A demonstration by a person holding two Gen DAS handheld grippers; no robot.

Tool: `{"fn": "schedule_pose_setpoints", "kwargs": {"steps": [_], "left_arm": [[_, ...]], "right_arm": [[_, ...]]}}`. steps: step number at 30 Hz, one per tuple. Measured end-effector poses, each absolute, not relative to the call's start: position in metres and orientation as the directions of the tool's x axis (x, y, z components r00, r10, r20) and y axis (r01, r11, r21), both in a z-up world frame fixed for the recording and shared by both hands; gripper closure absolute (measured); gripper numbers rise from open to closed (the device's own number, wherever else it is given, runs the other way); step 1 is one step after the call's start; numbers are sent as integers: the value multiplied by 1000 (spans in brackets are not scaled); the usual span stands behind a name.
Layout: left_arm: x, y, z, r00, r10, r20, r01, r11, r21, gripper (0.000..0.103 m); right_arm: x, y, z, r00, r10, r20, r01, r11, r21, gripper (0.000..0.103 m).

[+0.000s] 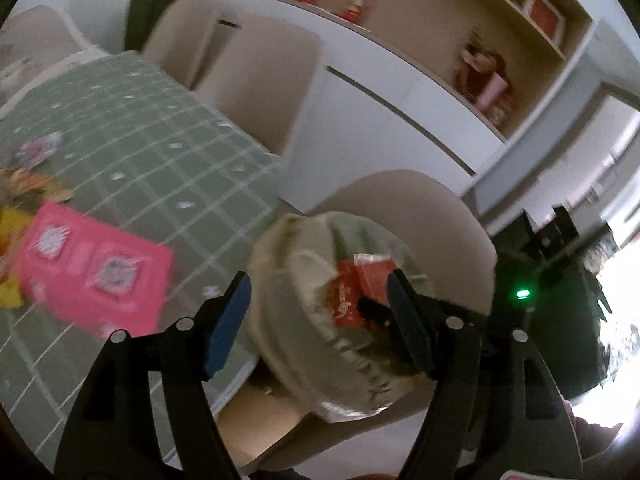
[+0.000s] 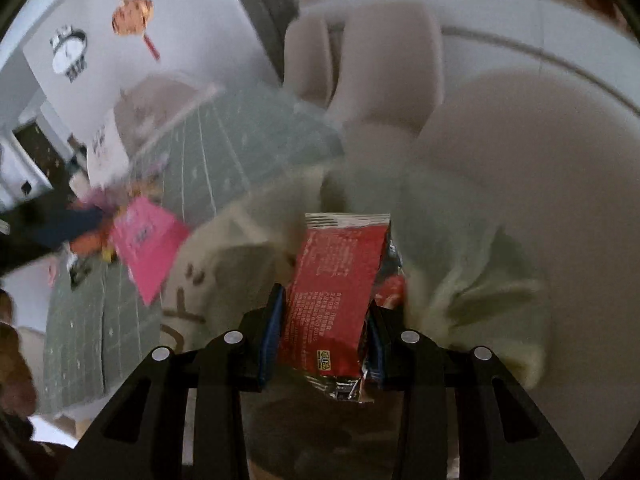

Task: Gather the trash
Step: 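Lower the red wrapper into the bin and open the right tool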

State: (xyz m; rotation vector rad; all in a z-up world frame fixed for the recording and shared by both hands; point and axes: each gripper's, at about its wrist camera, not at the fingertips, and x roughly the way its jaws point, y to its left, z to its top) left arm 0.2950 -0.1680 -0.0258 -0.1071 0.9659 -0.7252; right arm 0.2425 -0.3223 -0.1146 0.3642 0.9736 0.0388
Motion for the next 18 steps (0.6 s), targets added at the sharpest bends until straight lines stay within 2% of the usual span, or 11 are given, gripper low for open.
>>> {"fn": "schedule_pose_setpoints", "kwargs": {"steps": [4, 7, 9, 11, 12, 18], "left_arm": [[288, -127, -22, 453, -528, -718, 434, 834, -340, 36], [285, -97, -24, 491, -475, -730, 368, 873, -321, 36], [282, -80, -27, 502, -456, -735, 335, 886, -321, 36], [282, -63, -28, 510, -440, -739, 310, 895, -319, 36], [282, -56, -29, 516, -431, -740, 301, 901, -314, 36], [280, -19, -31, 550, -397, -735, 289, 916, -278, 36]], "right_arm": [[251, -311, -132, 508, 209, -835, 126, 941, 313, 68], [250, -309, -131, 510, 168, -843, 154, 947, 282, 68], [251, -310, -129, 525, 154, -837, 161, 948, 276, 61], [245, -310, -122, 553, 147, -820, 161, 947, 278, 47], [242, -311, -118, 567, 135, -813, 163, 949, 271, 45], [225, -304, -89, 621, 20, -783, 220, 955, 198, 43]]}}
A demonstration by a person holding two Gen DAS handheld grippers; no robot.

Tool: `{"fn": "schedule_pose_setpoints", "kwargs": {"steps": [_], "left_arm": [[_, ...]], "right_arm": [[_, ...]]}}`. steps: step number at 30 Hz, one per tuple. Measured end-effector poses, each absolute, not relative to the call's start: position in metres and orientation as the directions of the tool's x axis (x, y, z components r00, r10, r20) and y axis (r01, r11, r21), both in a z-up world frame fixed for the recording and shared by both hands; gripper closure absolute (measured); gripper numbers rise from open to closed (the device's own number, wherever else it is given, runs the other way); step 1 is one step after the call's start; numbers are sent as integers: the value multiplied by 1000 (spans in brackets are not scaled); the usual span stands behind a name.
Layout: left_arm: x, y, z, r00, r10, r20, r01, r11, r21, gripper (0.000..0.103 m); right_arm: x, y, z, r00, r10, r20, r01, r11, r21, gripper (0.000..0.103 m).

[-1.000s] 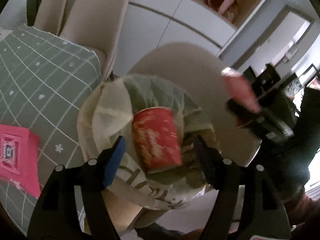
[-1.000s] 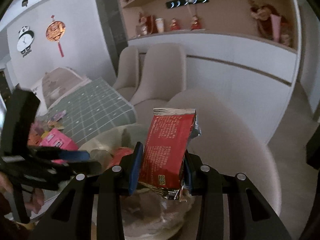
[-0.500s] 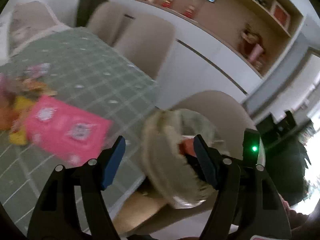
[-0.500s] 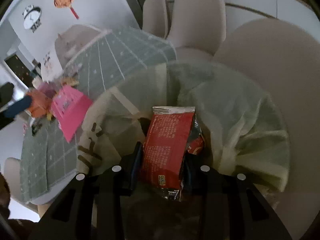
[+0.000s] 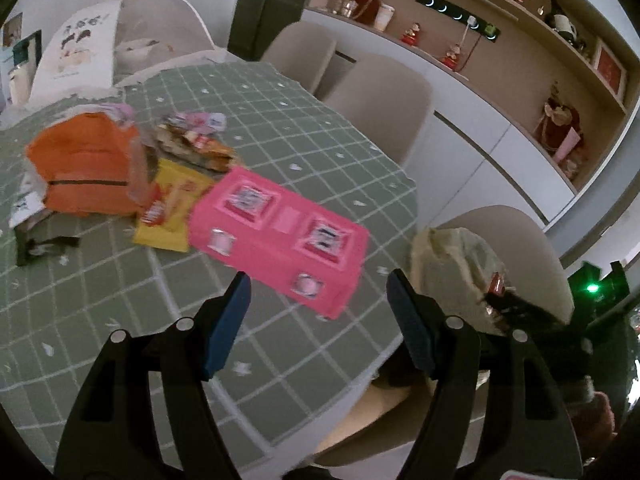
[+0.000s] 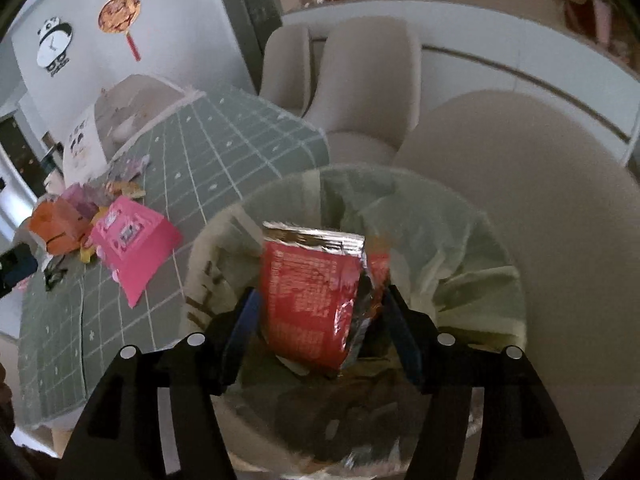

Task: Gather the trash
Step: 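Lower the red wrapper into the bin and open the right tool, then grasp the white-green milk carton with the left tool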

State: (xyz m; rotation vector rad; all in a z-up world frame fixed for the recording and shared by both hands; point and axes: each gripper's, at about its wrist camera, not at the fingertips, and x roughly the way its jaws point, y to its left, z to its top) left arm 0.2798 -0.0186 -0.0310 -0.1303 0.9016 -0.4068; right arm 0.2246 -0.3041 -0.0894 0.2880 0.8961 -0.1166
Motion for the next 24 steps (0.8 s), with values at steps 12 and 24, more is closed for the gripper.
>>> {"fn": "schedule_pose_setpoints", "kwargs": {"steps": [12, 24], "left_arm": [[292, 103, -41, 609, -293, -737, 152, 955, -254, 37], [303, 260, -72, 659, -253, -708, -32, 931, -362, 38]], "right_arm": [[224, -225, -29, 720, -65, -691, 214, 968, 132, 43], [280, -87, -19, 745, 89, -661, 28, 986, 165, 42]]}}
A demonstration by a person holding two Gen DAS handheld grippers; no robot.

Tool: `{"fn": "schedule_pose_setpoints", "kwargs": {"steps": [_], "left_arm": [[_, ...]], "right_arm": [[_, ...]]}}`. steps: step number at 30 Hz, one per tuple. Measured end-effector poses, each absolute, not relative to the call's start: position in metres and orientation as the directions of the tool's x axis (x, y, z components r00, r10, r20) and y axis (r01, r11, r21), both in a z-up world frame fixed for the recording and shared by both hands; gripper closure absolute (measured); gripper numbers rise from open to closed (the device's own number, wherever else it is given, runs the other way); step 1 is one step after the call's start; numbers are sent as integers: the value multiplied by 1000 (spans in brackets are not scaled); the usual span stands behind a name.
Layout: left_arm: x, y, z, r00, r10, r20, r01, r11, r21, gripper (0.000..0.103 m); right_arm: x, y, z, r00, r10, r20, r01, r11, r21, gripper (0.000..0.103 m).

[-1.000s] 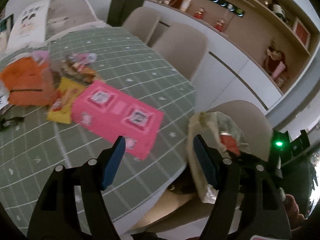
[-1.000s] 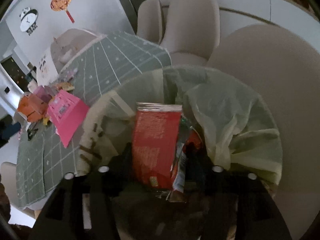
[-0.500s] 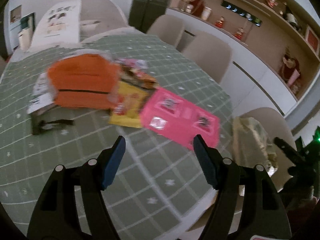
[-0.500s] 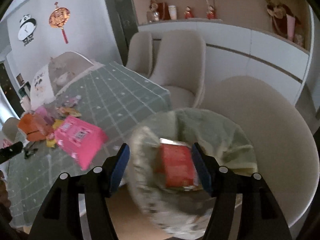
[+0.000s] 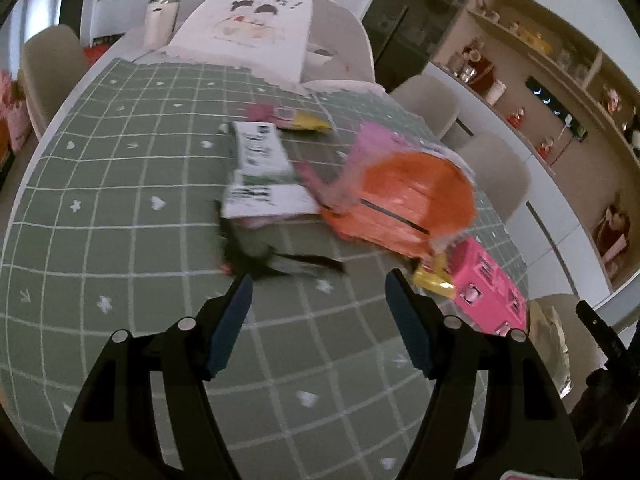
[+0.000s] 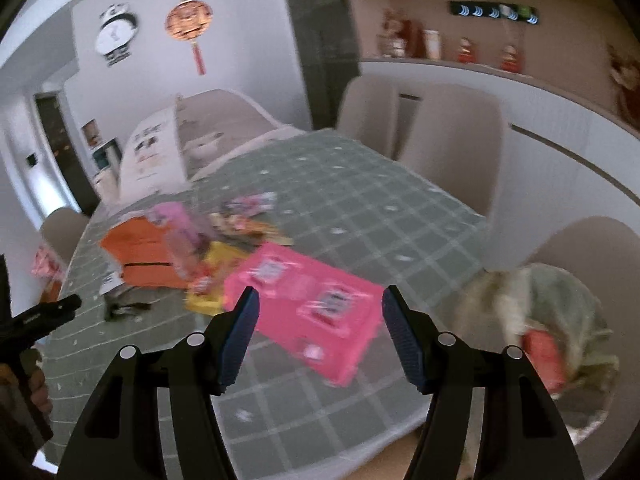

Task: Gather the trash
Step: 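Grasp the white-green milk carton with the left tool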

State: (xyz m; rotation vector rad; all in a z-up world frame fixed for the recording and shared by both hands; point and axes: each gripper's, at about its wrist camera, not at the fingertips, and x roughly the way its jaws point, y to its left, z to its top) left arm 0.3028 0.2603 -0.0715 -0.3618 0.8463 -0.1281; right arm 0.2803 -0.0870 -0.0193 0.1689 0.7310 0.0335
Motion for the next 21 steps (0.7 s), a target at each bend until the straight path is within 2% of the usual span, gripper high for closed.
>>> {"fn": "schedule_pose_setpoints", "kwargs": {"steps": [8, 14, 21], "left_arm": [[366, 307, -77, 635, -281, -720, -103, 893, -439, 38], [442, 310, -95, 586, -233, -776, -144, 912, -383, 38], [492, 298, -123, 508, -143, -849, -170, 950, -262, 38]], "right_arm": [[295, -11, -37, 694, 160, -702, -89, 987, 137, 42], [294, 12, -50, 672, 135, -728, -107, 991, 84, 43], [293, 8, -57, 678, 99, -729, -60, 995, 79, 43]]}}
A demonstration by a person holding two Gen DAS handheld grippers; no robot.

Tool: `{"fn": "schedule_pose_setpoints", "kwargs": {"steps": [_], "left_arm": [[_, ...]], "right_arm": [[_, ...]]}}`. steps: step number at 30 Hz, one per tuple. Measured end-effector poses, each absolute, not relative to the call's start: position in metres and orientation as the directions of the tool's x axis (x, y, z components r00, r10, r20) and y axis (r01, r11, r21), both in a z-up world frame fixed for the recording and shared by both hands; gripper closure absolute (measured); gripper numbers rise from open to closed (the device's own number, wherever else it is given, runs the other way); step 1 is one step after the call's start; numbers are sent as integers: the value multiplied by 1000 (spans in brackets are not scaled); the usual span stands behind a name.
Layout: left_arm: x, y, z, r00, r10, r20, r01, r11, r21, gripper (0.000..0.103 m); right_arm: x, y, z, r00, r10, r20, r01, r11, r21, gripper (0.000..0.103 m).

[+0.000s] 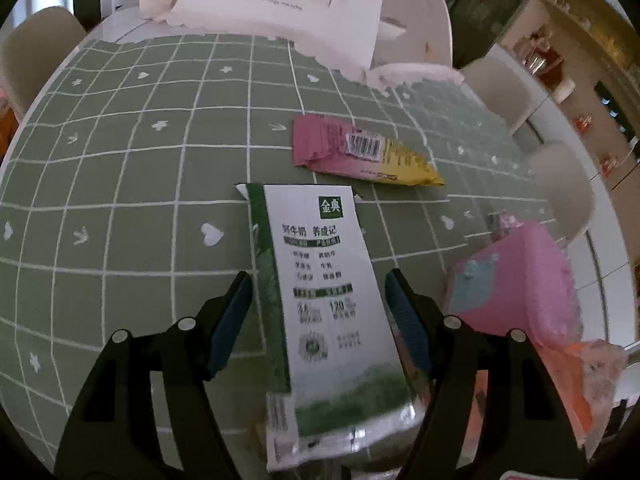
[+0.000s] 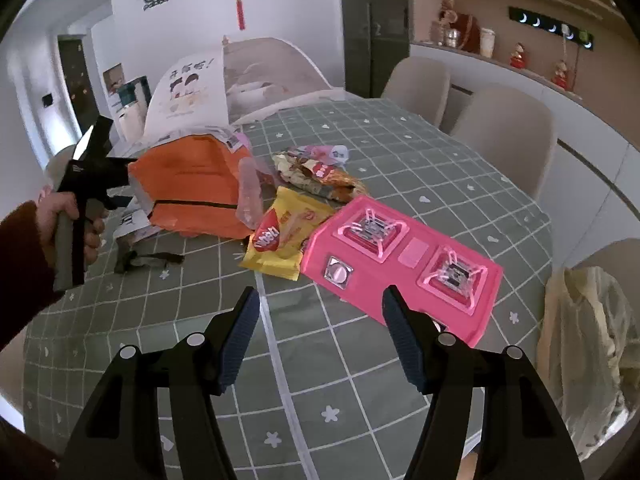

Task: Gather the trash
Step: 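Grasp the white-green milk carton with the left tool, then hold the milk carton with the left tool while the right tool grasps the black strap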

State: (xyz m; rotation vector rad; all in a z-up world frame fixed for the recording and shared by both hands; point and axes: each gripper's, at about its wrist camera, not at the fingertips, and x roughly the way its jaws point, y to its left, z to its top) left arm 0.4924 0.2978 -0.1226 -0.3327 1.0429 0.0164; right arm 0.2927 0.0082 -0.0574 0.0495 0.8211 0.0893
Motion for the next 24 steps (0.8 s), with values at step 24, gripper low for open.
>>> {"fn": "schedule_pose_setpoints", "kwargs": {"steps": [24], "left_arm": [[303, 367, -73, 594, -139, -793, -201, 928, -314, 50]], "right_arm": [[353, 135, -55, 541, 471, -696, -523, 837, 160, 42]]}}
